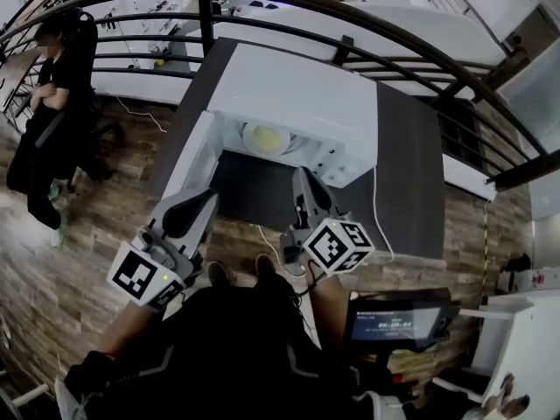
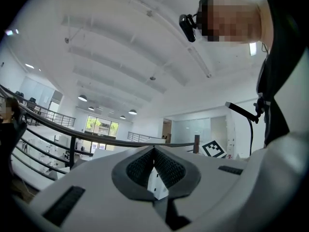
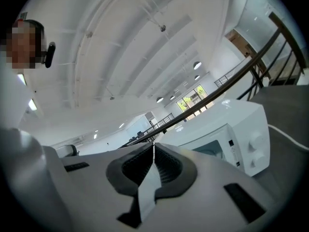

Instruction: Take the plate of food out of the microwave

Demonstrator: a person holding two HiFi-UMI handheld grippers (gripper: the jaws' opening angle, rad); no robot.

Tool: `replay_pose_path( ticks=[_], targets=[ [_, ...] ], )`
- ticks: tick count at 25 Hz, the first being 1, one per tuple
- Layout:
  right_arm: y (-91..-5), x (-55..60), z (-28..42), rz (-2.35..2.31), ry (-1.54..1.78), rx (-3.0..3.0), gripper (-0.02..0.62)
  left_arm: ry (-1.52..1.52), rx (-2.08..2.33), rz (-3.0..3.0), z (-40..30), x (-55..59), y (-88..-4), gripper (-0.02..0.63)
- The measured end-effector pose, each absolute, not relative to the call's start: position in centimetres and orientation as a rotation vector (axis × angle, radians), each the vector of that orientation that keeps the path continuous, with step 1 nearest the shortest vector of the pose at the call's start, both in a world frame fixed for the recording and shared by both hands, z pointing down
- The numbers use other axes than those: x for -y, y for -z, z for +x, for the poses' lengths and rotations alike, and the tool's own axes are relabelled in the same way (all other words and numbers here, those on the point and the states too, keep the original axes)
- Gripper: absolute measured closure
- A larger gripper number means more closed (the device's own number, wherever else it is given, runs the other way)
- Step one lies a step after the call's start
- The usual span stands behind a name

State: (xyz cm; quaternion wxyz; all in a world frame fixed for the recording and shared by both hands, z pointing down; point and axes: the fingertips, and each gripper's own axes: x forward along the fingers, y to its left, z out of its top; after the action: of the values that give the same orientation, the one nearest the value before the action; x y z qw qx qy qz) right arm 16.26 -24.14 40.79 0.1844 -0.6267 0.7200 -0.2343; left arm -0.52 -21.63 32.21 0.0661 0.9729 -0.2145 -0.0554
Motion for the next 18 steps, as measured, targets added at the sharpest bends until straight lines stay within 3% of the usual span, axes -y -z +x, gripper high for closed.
replay_pose_path(
  ticks=[10, 14, 18],
  targets=[
    [-55.1, 30.4, 17.6, -1.501, 1.259, -1.655, 0.507, 0.120, 0.880, 2.925, -1.0, 23.9, -32.6, 0.603],
    [-60.1, 32.4, 17.7, -1.441, 1.398, -1.521, 0.404, 0.130, 0.907, 2.888, -1.0, 24.7, -33.1, 0.603],
    [-62.9, 33.9, 17.5, -1.379, 1.474, -1.384, 0.380, 0.014, 0.998, 2.880, -1.3, 24.6, -34.2, 0.603]
  ],
)
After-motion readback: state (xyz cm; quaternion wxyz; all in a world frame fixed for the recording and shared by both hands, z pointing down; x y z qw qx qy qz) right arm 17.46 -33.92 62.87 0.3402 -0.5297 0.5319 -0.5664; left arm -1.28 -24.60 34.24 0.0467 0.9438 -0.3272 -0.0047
